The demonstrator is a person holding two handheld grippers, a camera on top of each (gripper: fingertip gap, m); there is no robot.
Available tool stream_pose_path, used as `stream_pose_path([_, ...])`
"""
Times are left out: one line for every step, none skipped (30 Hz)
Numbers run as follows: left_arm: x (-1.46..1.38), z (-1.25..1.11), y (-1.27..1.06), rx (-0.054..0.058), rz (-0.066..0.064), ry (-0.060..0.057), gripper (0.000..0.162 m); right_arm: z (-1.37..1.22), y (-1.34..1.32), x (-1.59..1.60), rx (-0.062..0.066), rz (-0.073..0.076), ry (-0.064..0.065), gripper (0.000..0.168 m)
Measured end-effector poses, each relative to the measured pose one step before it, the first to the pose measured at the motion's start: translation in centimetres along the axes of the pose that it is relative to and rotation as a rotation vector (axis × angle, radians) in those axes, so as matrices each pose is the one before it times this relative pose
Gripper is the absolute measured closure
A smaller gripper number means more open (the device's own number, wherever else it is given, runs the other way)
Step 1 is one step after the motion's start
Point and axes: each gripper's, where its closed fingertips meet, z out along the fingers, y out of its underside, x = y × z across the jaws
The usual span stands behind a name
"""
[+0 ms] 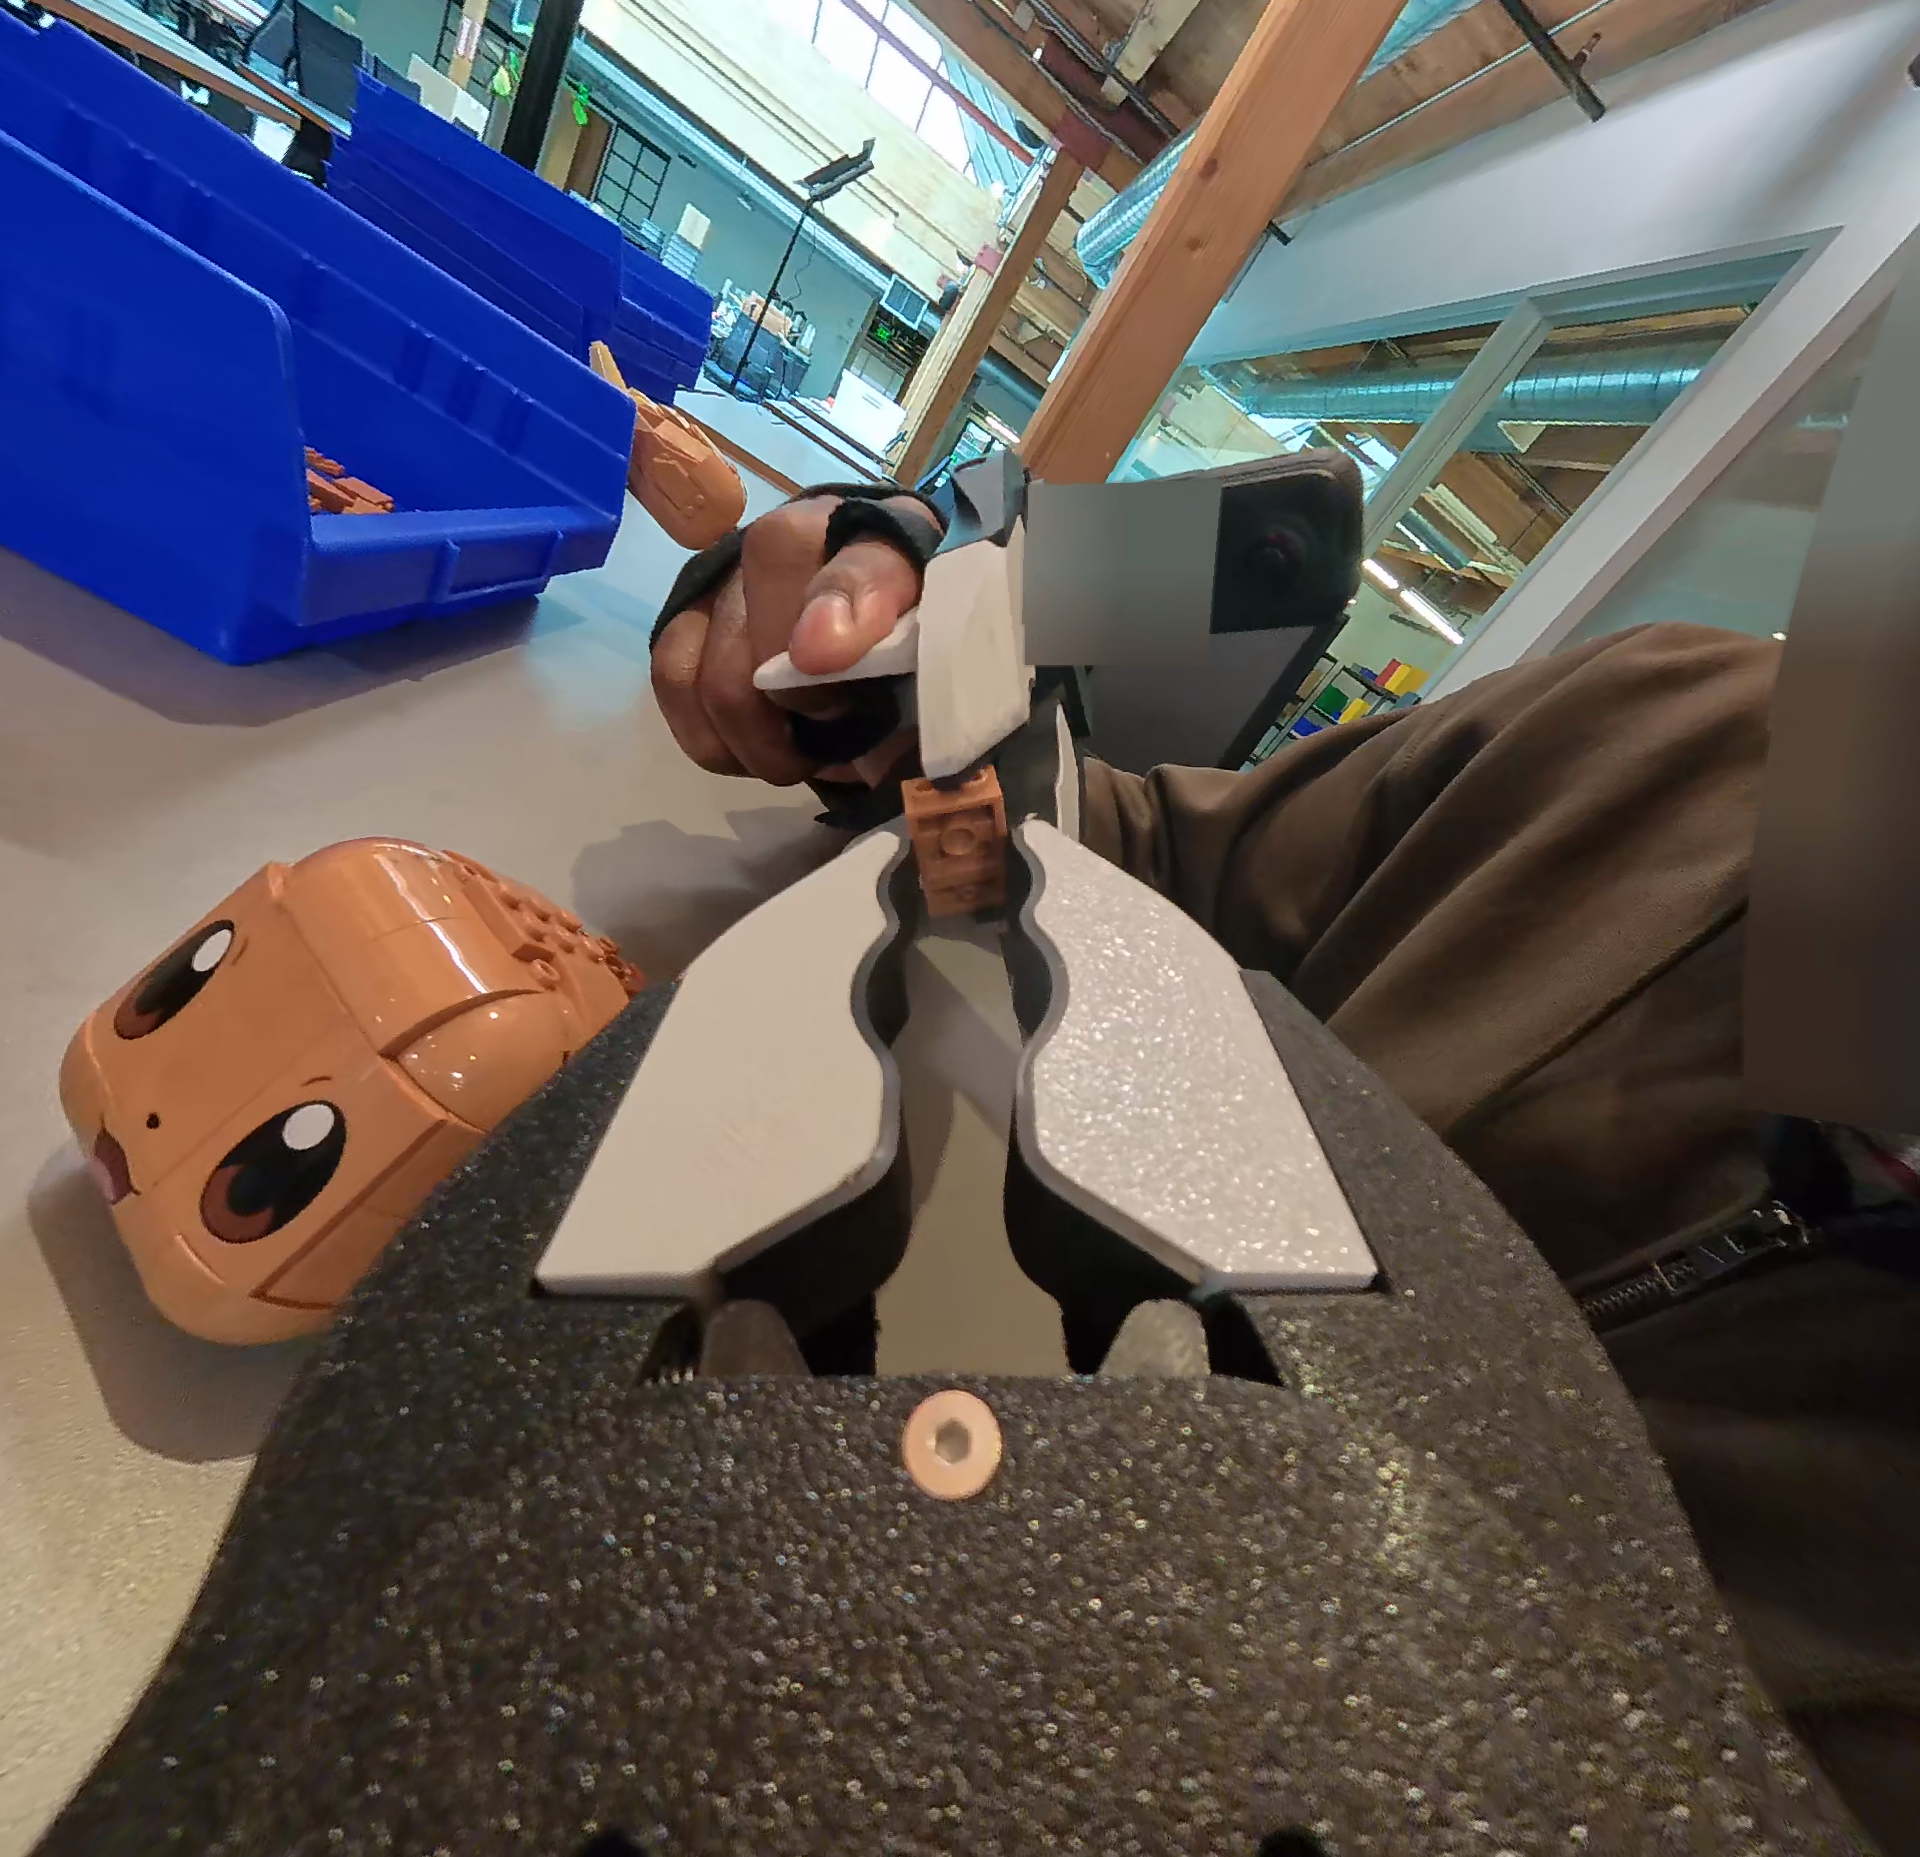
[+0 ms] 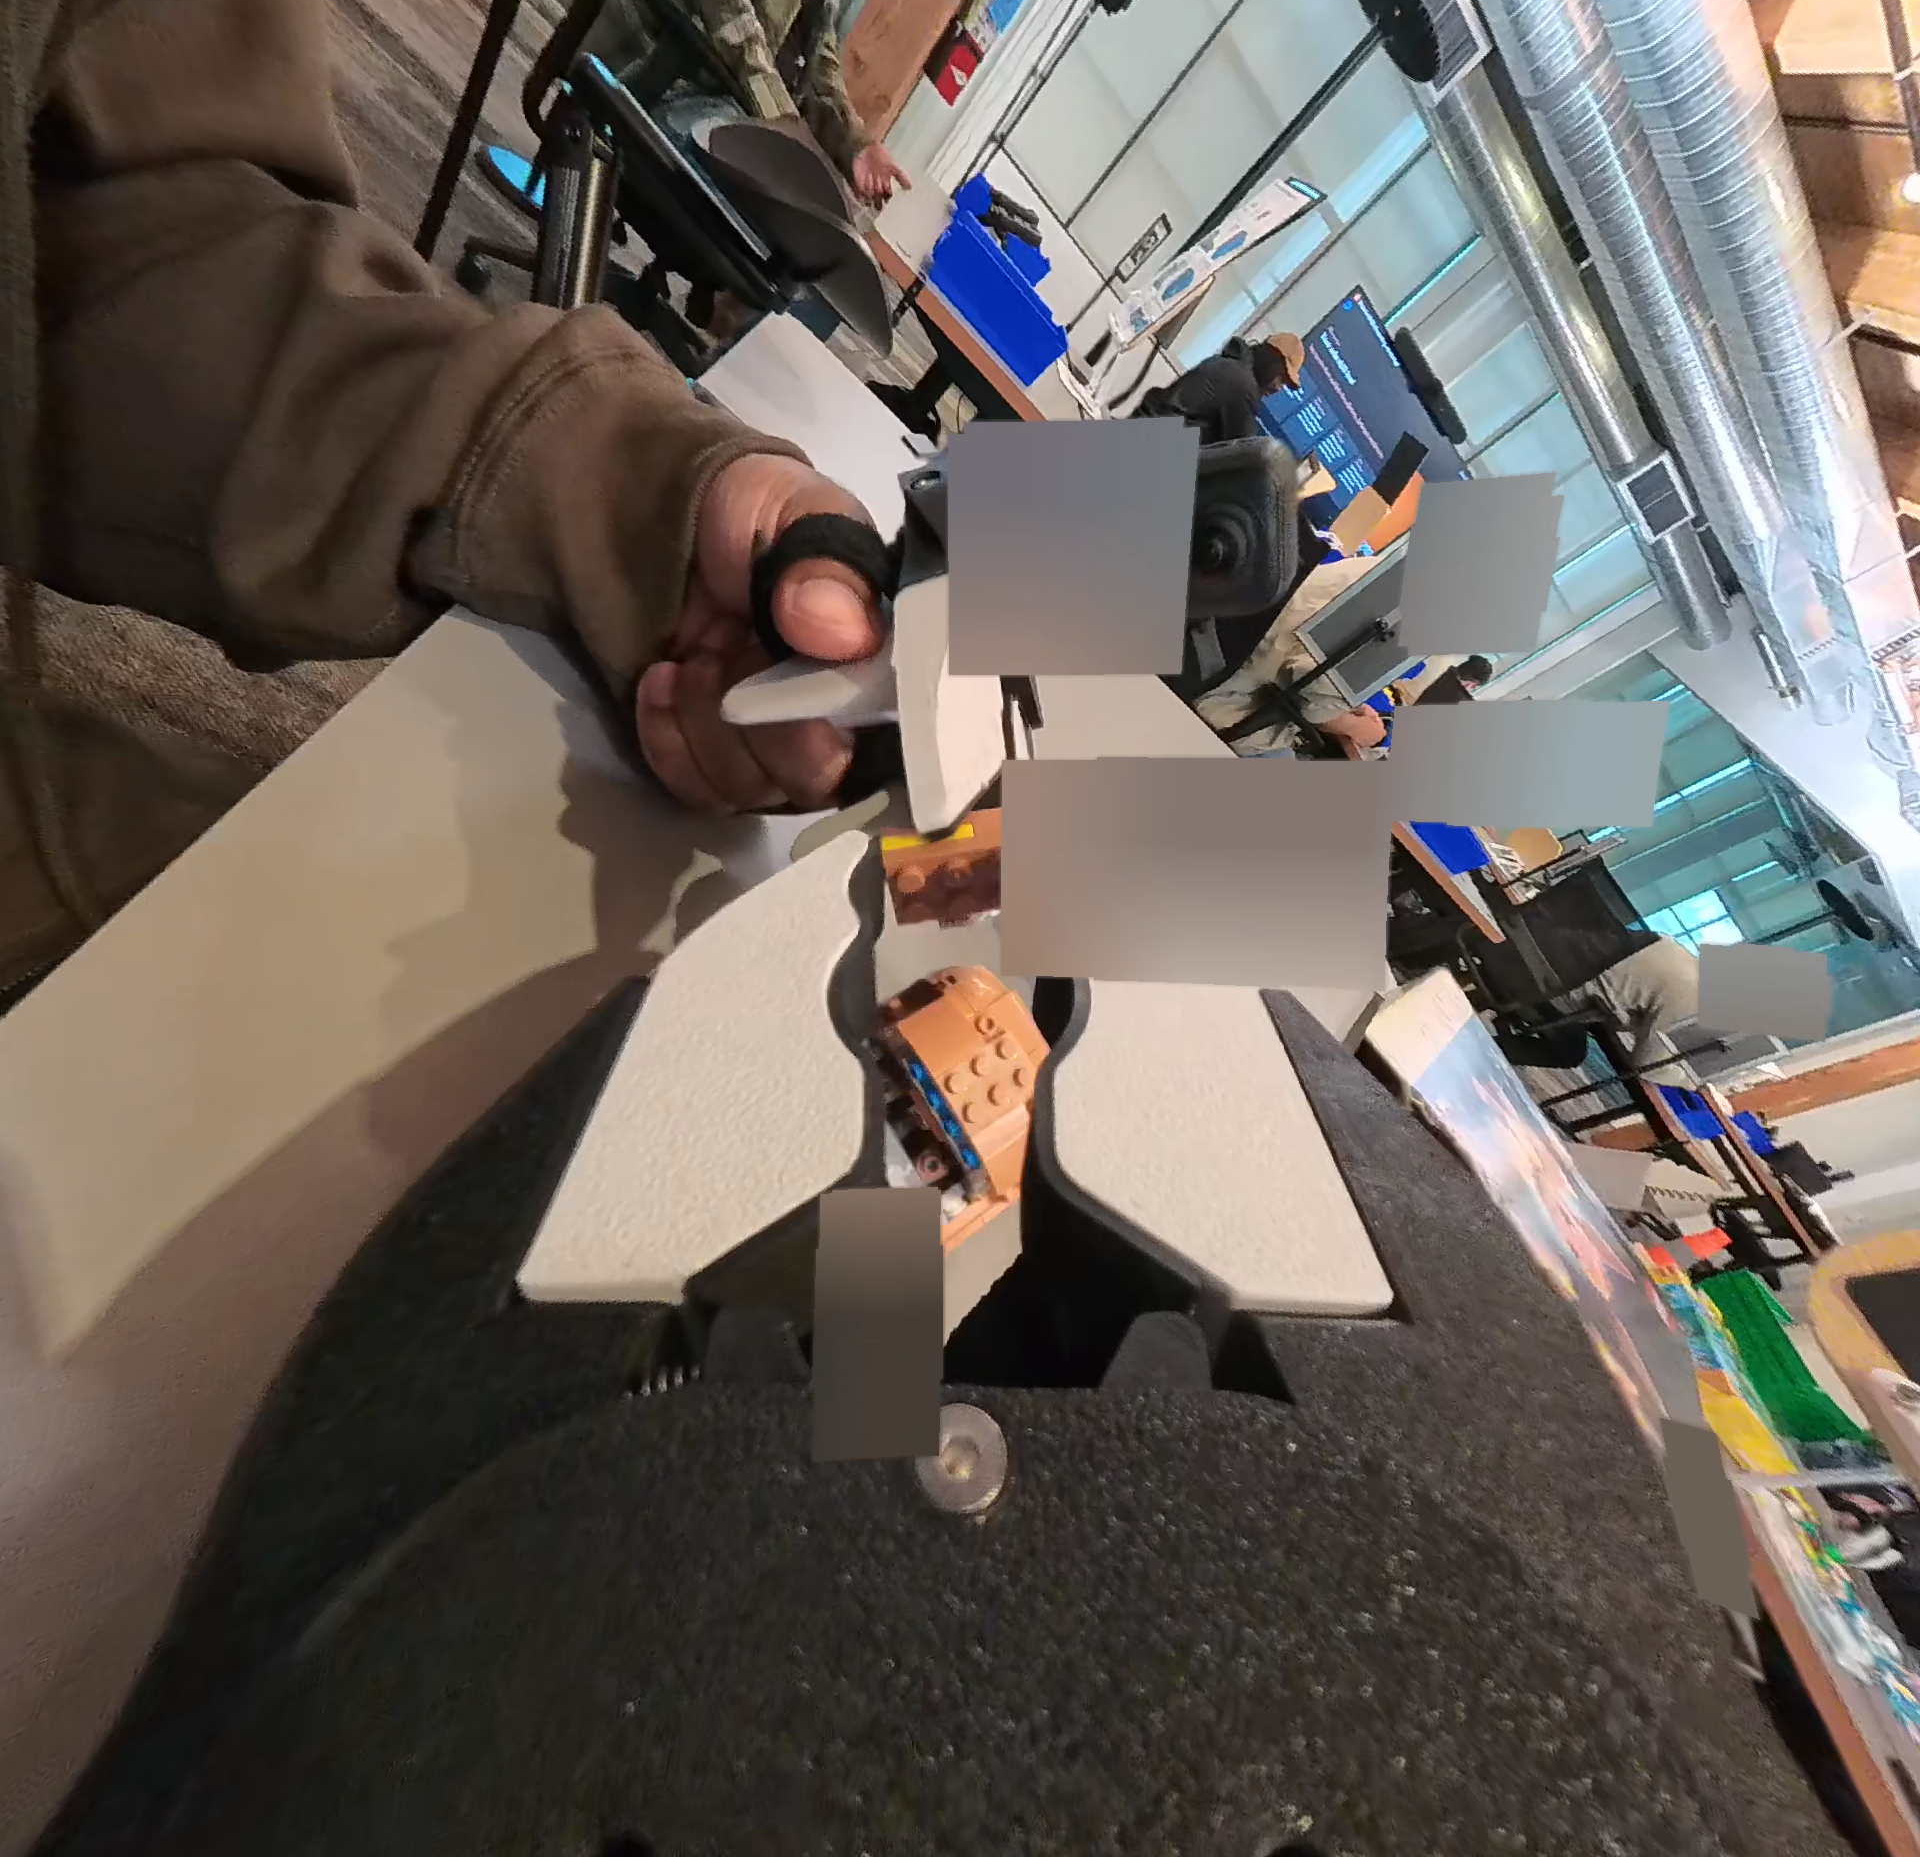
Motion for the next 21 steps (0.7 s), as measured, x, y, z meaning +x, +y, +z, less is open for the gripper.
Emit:
stream_pose_path([0.132, -0.03, 0.004, 0.0002, -0.0014, 0.0097, 0.146, -0.103, -0.087, -0.023, 0.0083, 0.0082, -0.0071, 0.143])
stream_pose_path([0.08, -0.019, -0.006, 0.0001, 0.0001, 0.0051, 0.146, -0.101, -0.055, -0.031, 0.0066, 0.007, -0.0063, 0.144])
stream_pose_path([0.053, -0.038, -0.006, 0.0004, -0.0016, 0.0041, 0.146, -0.067, -0.012, -0.035, 0.0038, 0.0054, -0.0057, 0.144])
stream_pose_path([0.01, 0.017, 0.041, -0.0031, -0.0021, 0.0015, 0.146, -0.045, 0.001, -0.044, 0.0021, 0.0024, -0.0044, 0.144])
stream_pose_path([0.018, 0.035, 0.034, -0.0024, 0.0019, -0.0001, 0.146, -0.027, 0.018, -0.021, 0.0, -0.0009, -0.0019, 0.144])
stream_pose_path([-0.018, 0.004, 0.018, -0.0007, -0.0003, -0.0011, 0.146, -0.008, 0.022, -0.014, -0.0027, -0.0034, -0.0008, 0.144])
stream_pose_path([0.007, 0.01, 0.028, -0.0026, -0.003, 0.0014, 0.146, -0.02, -0.002, -0.027, -0.0024, -0.0036, -0.0023, 0.144])
stream_pose_path([0.033, 0.023, 0.025, -0.0026, 0.0009, 0.0018, 0.146, -0.028, -0.003, -0.034, -0.0022, -0.0039, -0.0029, 0.144])
stream_pose_path([0.019, 0.025, 0.04, -0.0023, 0.0014, 0.0001, 0.146, -0.029, -0.008, -0.042, -0.0012, -0.0046, -0.0033, 0.144])
stream_pose_path([0.044, 0.024, 0.054, -0.0037, 0.0007, 0.0023, 0.146, -0.027, -0.017, -0.055, 0.0006, -0.0015, -0.0047, 0.144])
stream_pose_path([0.022, 0.031, 0.06, -0.0042, 0.0012, 0.0009, 0.146, -0.037, 0.001, -0.062, 0.002, 0.0016, -0.0062, 0.144])
stream_pose_path([0.02, 0.036, 0.049, -0.0036, 0.0019, 0.0001, 0.146, -0.035, 0.0, -0.044, 0.0026, 0.003, -0.0057, 0.144])
stream_pose_path([0.021, 0.026, 0.03, -0.0022, 0.0018, 0.0001, 0.146, -0.03, 0.004, -0.035, 0.0033, 0.0055, -0.0047, 0.144])
stream_pose_path([0.002, 0.013, 0.017, -0.0011, 0.0018, -0.0005, 0.146, -0.016, 0.008, -0.006, 0.0036, 0.0098, -0.0047, 0.144])
stream_pose_path([-0.011, 0.0, 0.007, -0.0001, 0.0004, -0.0013, 0.146, -0.011, 0.014, -0.021, 0.0045, 0.0126, -0.0061, 0.144])
stream_pose_path([0.011, 0.016, 0.031, -0.0021, 0.0008, -0.0003, 0.146, -0.02, 0.01, -0.024, 0.0051, 0.0139, -0.0072, 0.144])
stream_pose_path([-0.012, 0.018, 0.031, -0.002, 0.0034, -0.0023, 0.146, -0.024, 0.018, -0.036, 0.0056, 0.0137, -0.0072, 0.144])
stream_pose_path([-0.006, 0.015, 0.03, -0.0026, 0.0034, -0.0023, 0.146, -0.023, 0.023, -0.026, 0.0053, 0.0112, -0.0058, 0.144])
stream_pose_path([-0.014, 0.019, 0.024, -0.0016, 0.0013, -0.002, 0.146, -0.023, 0.031, -0.018, 0.0039, 0.0101, -0.0053, 0.144])
stream_pose_path([-0.015, 0.023, 0.03, -0.0024, 0.0007, -0.0016, 0.146, -0.021, 0.021, -0.029, 0.0038, 0.008, -0.0051, 0.144])
stream_pose_path([0.006, 0.015, 0.031, -0.0024, 0.0026, -0.0008, 0.146, -0.023, 0.002, -0.031, 0.0033, 0.0051, -0.0043, 0.144])
